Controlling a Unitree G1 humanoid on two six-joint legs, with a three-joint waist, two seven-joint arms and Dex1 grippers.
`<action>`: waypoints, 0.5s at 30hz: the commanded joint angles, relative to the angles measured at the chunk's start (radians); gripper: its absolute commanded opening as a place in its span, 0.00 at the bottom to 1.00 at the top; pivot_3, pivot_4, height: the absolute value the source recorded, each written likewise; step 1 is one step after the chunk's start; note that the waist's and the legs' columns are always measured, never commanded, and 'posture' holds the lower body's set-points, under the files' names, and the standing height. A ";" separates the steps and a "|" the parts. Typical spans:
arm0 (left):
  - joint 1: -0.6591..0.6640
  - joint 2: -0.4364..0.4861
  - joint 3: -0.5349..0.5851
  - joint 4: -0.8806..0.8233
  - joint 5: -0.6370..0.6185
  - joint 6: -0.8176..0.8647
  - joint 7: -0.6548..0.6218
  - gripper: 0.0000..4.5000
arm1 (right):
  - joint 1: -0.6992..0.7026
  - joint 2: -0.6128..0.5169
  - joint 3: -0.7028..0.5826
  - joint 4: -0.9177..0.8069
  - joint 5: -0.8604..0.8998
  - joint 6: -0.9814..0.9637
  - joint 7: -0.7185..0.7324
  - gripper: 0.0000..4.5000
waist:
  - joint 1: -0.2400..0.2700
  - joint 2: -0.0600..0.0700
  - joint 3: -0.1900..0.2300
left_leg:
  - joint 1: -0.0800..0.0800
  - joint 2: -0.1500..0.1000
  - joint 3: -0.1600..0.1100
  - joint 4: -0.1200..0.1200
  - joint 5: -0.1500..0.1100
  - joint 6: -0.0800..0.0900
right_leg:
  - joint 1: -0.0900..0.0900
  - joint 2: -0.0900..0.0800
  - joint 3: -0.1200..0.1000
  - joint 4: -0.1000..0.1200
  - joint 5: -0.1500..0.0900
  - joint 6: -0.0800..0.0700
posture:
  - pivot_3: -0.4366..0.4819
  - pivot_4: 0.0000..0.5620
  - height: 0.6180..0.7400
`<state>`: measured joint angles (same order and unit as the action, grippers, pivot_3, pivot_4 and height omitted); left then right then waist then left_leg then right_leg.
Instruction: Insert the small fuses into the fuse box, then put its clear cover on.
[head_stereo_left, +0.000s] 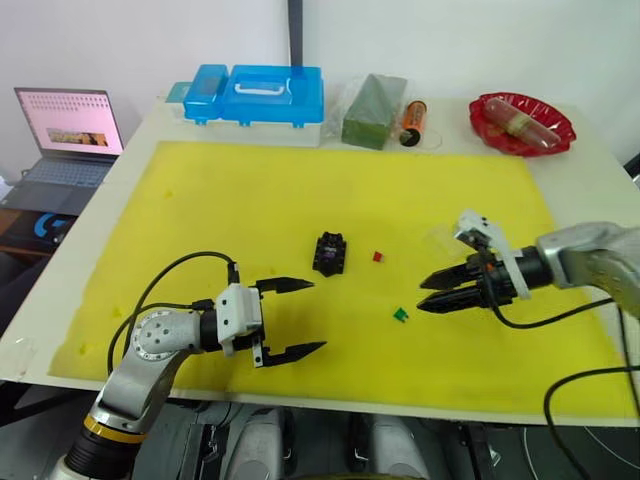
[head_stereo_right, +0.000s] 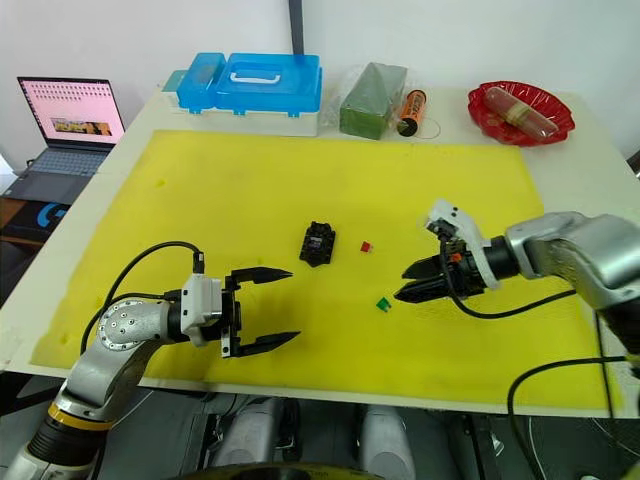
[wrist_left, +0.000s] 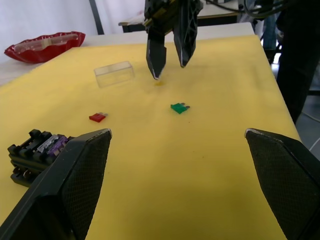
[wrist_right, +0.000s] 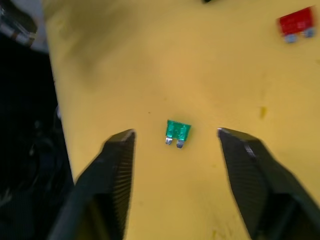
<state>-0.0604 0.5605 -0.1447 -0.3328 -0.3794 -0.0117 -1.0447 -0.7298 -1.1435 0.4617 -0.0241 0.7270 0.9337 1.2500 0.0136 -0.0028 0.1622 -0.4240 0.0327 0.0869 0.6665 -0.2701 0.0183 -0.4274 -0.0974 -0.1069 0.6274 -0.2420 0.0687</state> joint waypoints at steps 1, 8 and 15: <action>-0.009 0.001 -0.007 -0.021 0.007 -0.017 -0.003 1.00 | -0.042 0.033 0.048 0.051 -0.134 -0.060 0.119 0.54 | 0.001 0.000 0.000 | 0.000 0.000 0.000 0.000 0.000 0.000 | 0.000 0.000 0.000 0.000 0.000 0.000 | 0.48 0.27 1.00; 0.001 -0.003 -0.009 -0.029 0.011 -0.018 0.006 1.00 | -0.068 0.110 0.065 0.119 -0.250 -0.041 0.210 0.35 | -0.001 0.000 0.000 | 0.001 0.000 0.000 0.001 0.000 0.000 | 0.000 -0.001 -0.001 0.002 0.000 0.000 | 0.48 0.27 1.00; 0.009 -0.010 -0.018 -0.039 0.015 -0.015 0.016 1.00 | -0.097 0.176 0.064 0.184 -0.329 -0.037 0.255 0.35 | -0.001 0.000 0.000 | 0.001 0.000 0.000 0.001 0.000 0.000 | 0.000 -0.001 -0.001 0.003 0.001 -0.001 | 0.48 0.27 1.00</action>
<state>-0.0511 0.5532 -0.1691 -0.3355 -0.3613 -0.0142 -1.0373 -0.8008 -0.9660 0.5396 0.1615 0.4126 0.8970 1.4809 0.0126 -0.0026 0.1620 -0.4227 0.0327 0.0871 0.6678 -0.2698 0.0180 -0.4269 -0.0980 -0.1080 0.6305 -0.2415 0.0682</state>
